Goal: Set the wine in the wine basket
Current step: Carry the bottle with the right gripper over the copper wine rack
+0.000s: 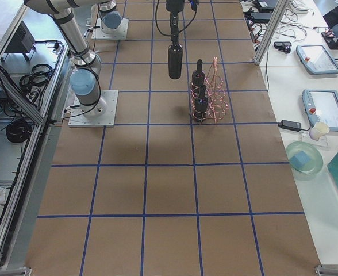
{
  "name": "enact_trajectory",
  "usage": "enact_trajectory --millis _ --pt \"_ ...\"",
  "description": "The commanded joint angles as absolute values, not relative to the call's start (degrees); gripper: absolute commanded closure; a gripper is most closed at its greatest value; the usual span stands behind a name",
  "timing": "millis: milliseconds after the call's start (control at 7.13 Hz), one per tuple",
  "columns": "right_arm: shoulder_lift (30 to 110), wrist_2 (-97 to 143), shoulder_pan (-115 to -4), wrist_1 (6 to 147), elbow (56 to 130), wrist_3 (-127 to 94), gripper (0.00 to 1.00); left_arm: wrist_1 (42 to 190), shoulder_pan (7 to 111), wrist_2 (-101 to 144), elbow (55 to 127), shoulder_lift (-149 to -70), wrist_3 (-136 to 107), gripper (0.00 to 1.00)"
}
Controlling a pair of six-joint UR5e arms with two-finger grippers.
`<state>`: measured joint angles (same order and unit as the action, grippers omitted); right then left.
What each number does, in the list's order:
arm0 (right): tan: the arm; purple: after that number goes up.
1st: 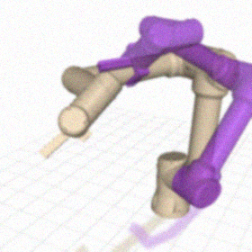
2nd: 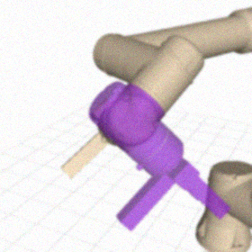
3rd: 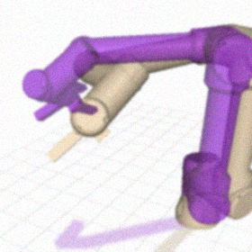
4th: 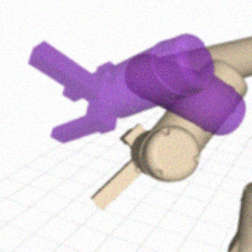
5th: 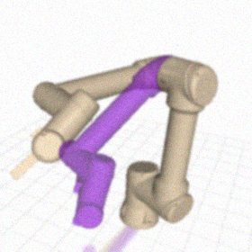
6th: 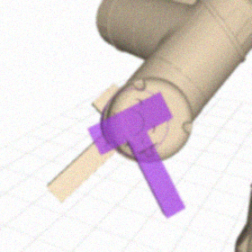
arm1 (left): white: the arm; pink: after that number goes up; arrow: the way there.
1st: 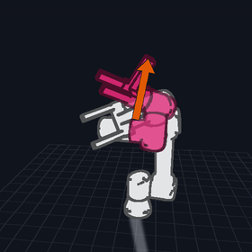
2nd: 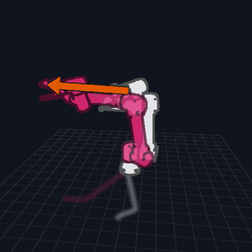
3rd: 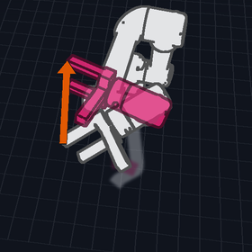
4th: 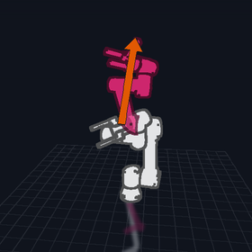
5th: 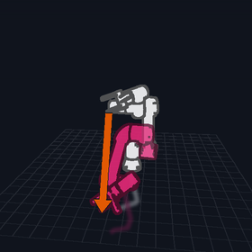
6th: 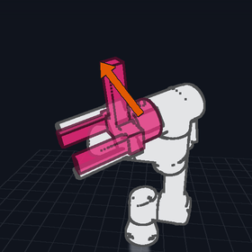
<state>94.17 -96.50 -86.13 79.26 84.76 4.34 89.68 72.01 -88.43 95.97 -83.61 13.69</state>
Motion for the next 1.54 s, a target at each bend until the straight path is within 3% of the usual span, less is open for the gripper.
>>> enact_trajectory --millis 0,421,1402 --pt "93.26 -96.24 -78.59 81.98 83.25 12.12 1.00 86.07 79.70 -89.74 95.71 -84.37 5.55 0.00" --pt "88.34 -89.76 -78.66 85.40 79.98 11.60 1.00 83.67 86.04 -90.70 95.71 -85.16 3.16 0.00" --pt "83.06 -90.44 -78.13 91.58 81.65 14.58 1.00 84.11 86.57 -94.31 96.59 -85.34 3.87 0.00"
